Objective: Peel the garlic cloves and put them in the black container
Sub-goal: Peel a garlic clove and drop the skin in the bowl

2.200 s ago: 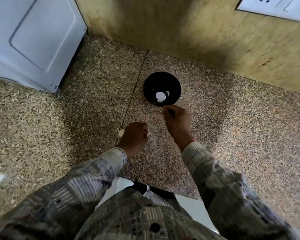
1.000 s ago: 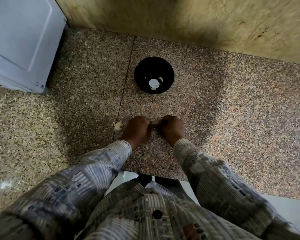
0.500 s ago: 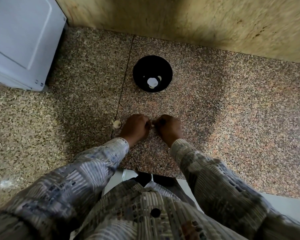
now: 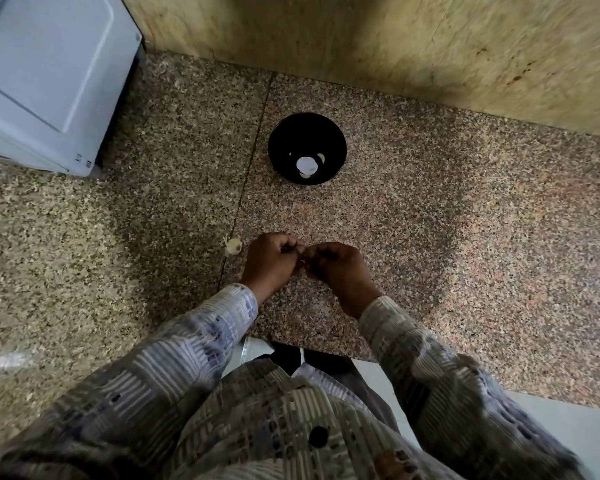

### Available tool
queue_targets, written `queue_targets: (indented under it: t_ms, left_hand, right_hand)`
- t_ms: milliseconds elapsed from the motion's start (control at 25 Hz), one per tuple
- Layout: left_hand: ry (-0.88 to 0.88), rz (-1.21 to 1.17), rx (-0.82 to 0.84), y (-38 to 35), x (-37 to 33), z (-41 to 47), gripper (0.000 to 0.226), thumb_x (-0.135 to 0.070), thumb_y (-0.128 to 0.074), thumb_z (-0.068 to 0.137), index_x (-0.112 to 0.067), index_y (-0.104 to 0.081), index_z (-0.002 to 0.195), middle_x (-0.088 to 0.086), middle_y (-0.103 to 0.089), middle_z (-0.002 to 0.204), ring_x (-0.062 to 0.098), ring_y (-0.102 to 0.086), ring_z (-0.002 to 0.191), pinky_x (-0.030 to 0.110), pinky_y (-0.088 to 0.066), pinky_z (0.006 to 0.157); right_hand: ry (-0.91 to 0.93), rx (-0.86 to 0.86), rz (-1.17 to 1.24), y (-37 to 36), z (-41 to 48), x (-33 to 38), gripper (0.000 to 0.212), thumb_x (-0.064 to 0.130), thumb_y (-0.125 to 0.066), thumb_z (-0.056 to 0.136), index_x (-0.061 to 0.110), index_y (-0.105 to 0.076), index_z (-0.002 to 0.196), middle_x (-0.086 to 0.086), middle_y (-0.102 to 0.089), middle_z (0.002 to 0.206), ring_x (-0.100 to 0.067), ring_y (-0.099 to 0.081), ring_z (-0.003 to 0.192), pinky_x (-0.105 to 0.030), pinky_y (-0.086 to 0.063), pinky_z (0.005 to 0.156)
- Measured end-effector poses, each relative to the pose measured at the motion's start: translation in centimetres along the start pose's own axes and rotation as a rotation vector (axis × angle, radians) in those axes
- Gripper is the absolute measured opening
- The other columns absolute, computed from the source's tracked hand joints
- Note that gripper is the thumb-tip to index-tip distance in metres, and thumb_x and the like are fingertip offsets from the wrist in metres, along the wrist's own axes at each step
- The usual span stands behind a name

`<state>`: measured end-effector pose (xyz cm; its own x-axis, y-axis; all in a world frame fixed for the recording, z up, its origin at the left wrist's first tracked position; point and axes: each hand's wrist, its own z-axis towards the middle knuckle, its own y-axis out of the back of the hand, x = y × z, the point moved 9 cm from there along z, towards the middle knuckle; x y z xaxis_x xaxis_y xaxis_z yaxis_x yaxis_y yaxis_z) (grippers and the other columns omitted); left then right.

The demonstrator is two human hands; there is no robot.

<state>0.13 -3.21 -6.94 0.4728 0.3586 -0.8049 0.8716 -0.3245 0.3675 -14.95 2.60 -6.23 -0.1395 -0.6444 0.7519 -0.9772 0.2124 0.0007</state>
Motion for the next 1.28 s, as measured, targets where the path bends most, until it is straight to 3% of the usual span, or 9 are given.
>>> queue_targets:
  t_ms: [160, 240, 400, 480, 560, 720, 920, 1040, 1280]
  left_hand:
    - [0.636, -0.605, 0.080, -2.6, 3.7, -1.6, 0.018, -0.006, -0.057, 0.098, -0.002, -0.074, 0.094, 0.013, -0.076, 0.079, 0.024, -0.075, 0.068, 0.036, -0.063, 0.063]
    - [0.712, -0.764, 0.107, -3.6, 3.6, -2.1, 0.018, -0.004, -0.055, 0.099, -0.001, -0.072, 0.095, 0.011, -0.075, 0.077, 0.021, -0.072, 0.064, 0.031, -0.060, 0.063]
    - [-0.393, 0.274, -0.083, 0.4, -3.5, -1.5, 0.008, -0.017, -0.064, 0.096, -0.013, -0.071, 0.093, 0.000, -0.074, 0.084, 0.017, -0.068, 0.074, 0.027, -0.051, 0.065]
    - [-0.644, 0.432, -0.056, -0.1, -4.7, -2.3, 0.008, -0.017, -0.062, 0.097, -0.013, -0.069, 0.095, 0.001, -0.071, 0.088, 0.018, -0.065, 0.079, 0.028, -0.049, 0.068]
    - [-0.415, 0.191, -0.062, 0.2, -3.3, -1.3, 0.007, -0.017, -0.065, 0.096, -0.014, -0.072, 0.093, 0.001, -0.075, 0.087, 0.018, -0.070, 0.080, 0.029, -0.056, 0.071]
    - [0.524, -0.740, 0.109, -3.3, 2.8, -1.0, 0.016, -0.002, -0.056, 0.099, -0.005, -0.072, 0.100, 0.015, -0.078, 0.096, 0.026, -0.078, 0.084, 0.035, -0.061, 0.070]
    - [0.012, -0.164, -0.054, -0.3, 1.3, 0.0, 0.006, -0.018, -0.070, 0.092, -0.019, -0.075, 0.090, -0.001, -0.078, 0.087, 0.021, -0.076, 0.086, 0.033, -0.062, 0.074]
    - [0.193, -0.437, -0.025, -1.3, 2.7, -0.5, 0.007, -0.010, -0.068, 0.096, -0.013, -0.075, 0.094, 0.009, -0.078, 0.095, 0.030, -0.076, 0.094, 0.040, -0.063, 0.076]
    - [0.323, -0.606, -0.036, -0.8, 3.6, -1.0, 0.009, -0.002, -0.064, 0.098, -0.006, -0.072, 0.096, 0.011, -0.076, 0.088, 0.022, -0.075, 0.081, 0.032, -0.061, 0.068]
  right_hand:
    - [0.539, -0.034, -0.750, -0.3, -0.2, 4.0, 0.010, 0.013, -0.068, 0.097, 0.017, -0.077, 0.098, 0.002, -0.074, 0.091, -0.014, -0.069, 0.080, -0.026, -0.057, 0.072]
    - [0.678, 0.012, -0.874, -1.1, -0.5, 4.8, 0.012, 0.012, -0.065, 0.098, 0.017, -0.075, 0.097, 0.001, -0.071, 0.092, -0.016, -0.067, 0.082, -0.027, -0.055, 0.071]
    - [-0.079, 0.001, -0.182, 0.2, 1.1, 1.4, 0.015, 0.002, -0.061, 0.098, 0.007, -0.073, 0.090, -0.009, -0.072, 0.082, -0.020, -0.068, 0.071, -0.034, -0.061, 0.072]
    - [-0.328, 0.021, 0.153, -0.4, 0.6, -0.1, 0.018, -0.001, -0.053, 0.101, -0.001, -0.070, 0.093, -0.013, -0.066, 0.082, -0.020, -0.063, 0.072, -0.037, -0.059, 0.078]
    - [-0.210, 0.002, 0.011, 0.0, 1.2, 0.6, 0.016, 0.002, -0.056, 0.100, 0.003, -0.070, 0.092, -0.014, -0.069, 0.084, -0.021, -0.064, 0.073, -0.038, -0.060, 0.076]
    - [0.194, -0.023, -0.450, 0.0, 1.2, 2.7, 0.013, 0.014, -0.061, 0.101, 0.016, -0.070, 0.092, -0.010, -0.075, 0.086, -0.012, -0.062, 0.064, -0.033, -0.053, 0.059]
    - [0.013, -0.055, -0.251, 0.4, 1.8, 1.3, 0.013, 0.006, -0.059, 0.101, 0.010, -0.068, 0.091, -0.010, -0.073, 0.084, -0.021, -0.066, 0.072, -0.042, -0.061, 0.072]
    - [0.119, -0.087, -0.483, 0.3, 1.9, 1.7, 0.013, 0.011, -0.058, 0.100, 0.014, -0.068, 0.091, -0.004, -0.071, 0.083, -0.021, -0.065, 0.071, -0.037, -0.057, 0.063]
    - [0.228, -0.024, -0.821, -0.3, 2.0, 2.3, 0.013, 0.016, -0.067, 0.096, 0.016, -0.079, 0.100, -0.005, -0.078, 0.094, -0.023, -0.073, 0.087, -0.043, -0.061, 0.085]
